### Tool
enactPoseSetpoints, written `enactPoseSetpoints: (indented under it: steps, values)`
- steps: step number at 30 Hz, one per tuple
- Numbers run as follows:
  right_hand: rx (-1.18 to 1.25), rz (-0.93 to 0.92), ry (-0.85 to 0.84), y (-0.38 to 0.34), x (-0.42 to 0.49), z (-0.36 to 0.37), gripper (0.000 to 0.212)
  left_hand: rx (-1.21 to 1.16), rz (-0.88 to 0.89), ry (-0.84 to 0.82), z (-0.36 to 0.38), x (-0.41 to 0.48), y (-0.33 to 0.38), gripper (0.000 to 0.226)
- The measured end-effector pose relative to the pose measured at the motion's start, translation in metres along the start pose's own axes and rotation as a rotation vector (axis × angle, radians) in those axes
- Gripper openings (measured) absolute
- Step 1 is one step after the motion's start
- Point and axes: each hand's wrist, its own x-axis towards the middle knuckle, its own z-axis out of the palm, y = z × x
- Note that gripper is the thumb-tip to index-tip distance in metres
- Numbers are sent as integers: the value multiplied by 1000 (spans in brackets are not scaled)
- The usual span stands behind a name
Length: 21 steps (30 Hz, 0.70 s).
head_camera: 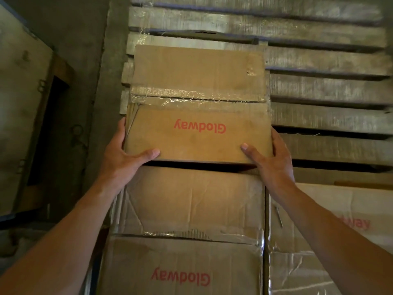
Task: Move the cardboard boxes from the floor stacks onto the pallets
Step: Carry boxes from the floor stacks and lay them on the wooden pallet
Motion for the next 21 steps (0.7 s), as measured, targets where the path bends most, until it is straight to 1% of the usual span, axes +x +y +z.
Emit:
enactPoseSetpoints:
  steps: [4,9,13,16,21]
  values:
    - [-105,-20,15,-1,-3,2,89,8,-22,-9,1,-2,-3,121]
    - [-235,11,20,-4,-9,4,95,54,-65,-24,-2,-3,-10,128]
    - [-320,34,15,-6,-13,5,94,80,-85,-32,-3,-5,-13,129]
    - [-354,42,-2,-7,-17,6,93,80,-104,-42,-4,-8,-16,131]
    - [-380,45,-4,-7,-19,10,91,120,-120,-47,-2,-8,-13,129]
